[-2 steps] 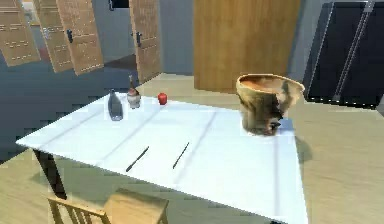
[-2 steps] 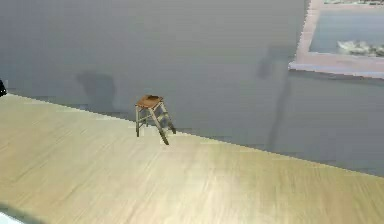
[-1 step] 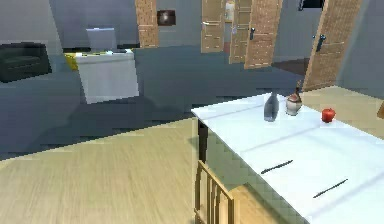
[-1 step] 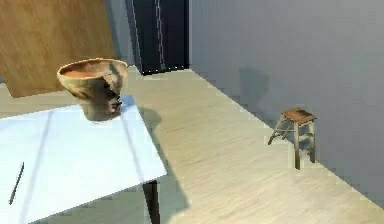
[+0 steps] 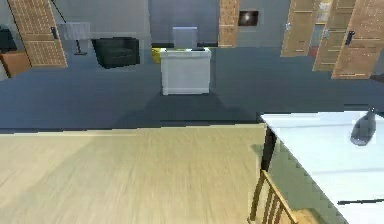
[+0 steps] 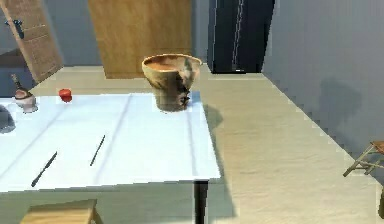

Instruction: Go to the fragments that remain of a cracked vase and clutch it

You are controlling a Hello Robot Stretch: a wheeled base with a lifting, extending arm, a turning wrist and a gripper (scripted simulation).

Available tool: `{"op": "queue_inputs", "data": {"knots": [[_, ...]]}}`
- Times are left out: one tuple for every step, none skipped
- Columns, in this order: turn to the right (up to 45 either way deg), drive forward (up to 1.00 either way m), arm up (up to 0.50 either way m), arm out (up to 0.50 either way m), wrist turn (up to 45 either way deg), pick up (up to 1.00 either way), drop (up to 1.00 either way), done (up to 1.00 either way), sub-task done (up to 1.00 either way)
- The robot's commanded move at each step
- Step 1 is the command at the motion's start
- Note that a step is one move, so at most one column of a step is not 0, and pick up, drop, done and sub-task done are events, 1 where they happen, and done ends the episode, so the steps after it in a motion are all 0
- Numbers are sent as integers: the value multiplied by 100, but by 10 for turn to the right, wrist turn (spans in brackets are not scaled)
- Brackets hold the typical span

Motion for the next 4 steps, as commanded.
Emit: {"op": "queue_inputs", "data": {"knots": [[450, 0, 0, 0, 0, 0, 0, 0, 0], [450, 0, 0, 0, 0, 0, 0, 0, 0], [360, 0, 0, 0, 0, 0, 0, 0, 0], [0, 75, 0, 0, 0, 0, 0, 0, 0]]}}
